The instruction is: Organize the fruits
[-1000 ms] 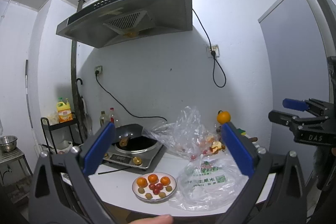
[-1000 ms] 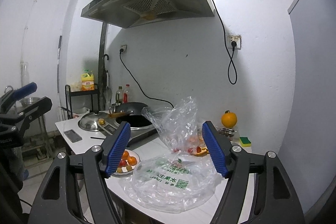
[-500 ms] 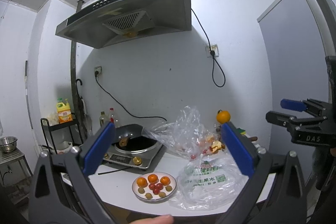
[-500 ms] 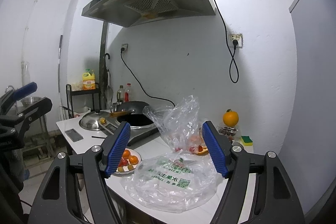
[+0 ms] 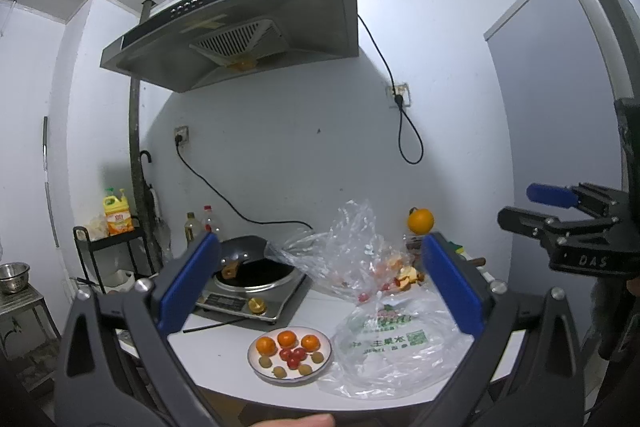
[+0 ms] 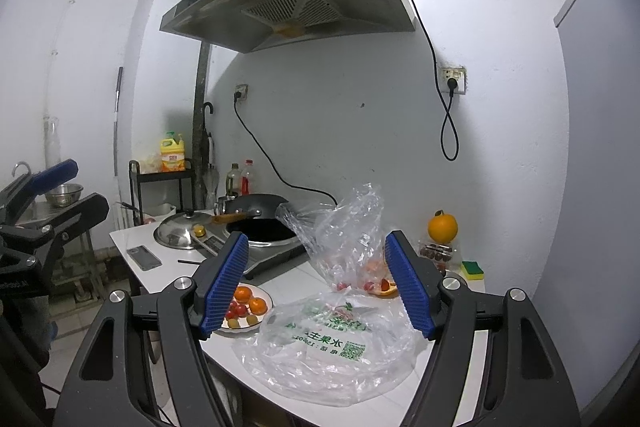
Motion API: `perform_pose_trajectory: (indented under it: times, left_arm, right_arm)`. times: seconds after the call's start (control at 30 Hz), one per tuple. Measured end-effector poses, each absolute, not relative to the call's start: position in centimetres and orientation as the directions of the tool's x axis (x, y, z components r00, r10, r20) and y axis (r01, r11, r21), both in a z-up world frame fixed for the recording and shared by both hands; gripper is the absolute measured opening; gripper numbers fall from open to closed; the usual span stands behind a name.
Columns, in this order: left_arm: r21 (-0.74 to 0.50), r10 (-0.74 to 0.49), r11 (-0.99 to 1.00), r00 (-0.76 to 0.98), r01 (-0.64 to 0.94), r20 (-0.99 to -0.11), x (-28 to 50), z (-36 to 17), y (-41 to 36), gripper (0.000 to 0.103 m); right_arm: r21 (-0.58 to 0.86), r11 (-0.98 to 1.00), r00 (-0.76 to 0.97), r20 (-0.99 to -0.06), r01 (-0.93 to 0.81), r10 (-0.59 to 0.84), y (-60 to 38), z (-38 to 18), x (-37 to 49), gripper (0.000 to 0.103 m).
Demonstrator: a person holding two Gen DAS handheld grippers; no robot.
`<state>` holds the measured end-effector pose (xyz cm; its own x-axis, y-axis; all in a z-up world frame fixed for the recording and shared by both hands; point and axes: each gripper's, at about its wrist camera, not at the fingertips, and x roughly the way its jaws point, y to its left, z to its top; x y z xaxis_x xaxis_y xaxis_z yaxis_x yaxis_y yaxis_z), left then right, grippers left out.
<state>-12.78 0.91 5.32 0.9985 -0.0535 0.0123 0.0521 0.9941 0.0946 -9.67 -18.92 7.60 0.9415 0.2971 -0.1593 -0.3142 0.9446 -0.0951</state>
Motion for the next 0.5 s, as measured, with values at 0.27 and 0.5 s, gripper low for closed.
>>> perform_pose_trajectory:
  times: [0.27, 0.5]
  left_arm:
    - [0.09, -0.06, 0.994, 0.998, 0.059, 0.012, -12.78, 5.26, 1.01, 0.102]
    - [0.091, -0.058, 0.994, 0.998, 0.056, 0.013, -12.75, 5.23, 0.85, 0.102]
  right_arm:
    - [-0.098, 0.943, 0.94, -0.164, -0.318, 0.3, -18.81, 7.57, -9.59, 0.074]
    - [-0.098, 0.943, 0.939, -0.165, -0.319, 0.301, -18.73, 7.6, -9.51, 0.074]
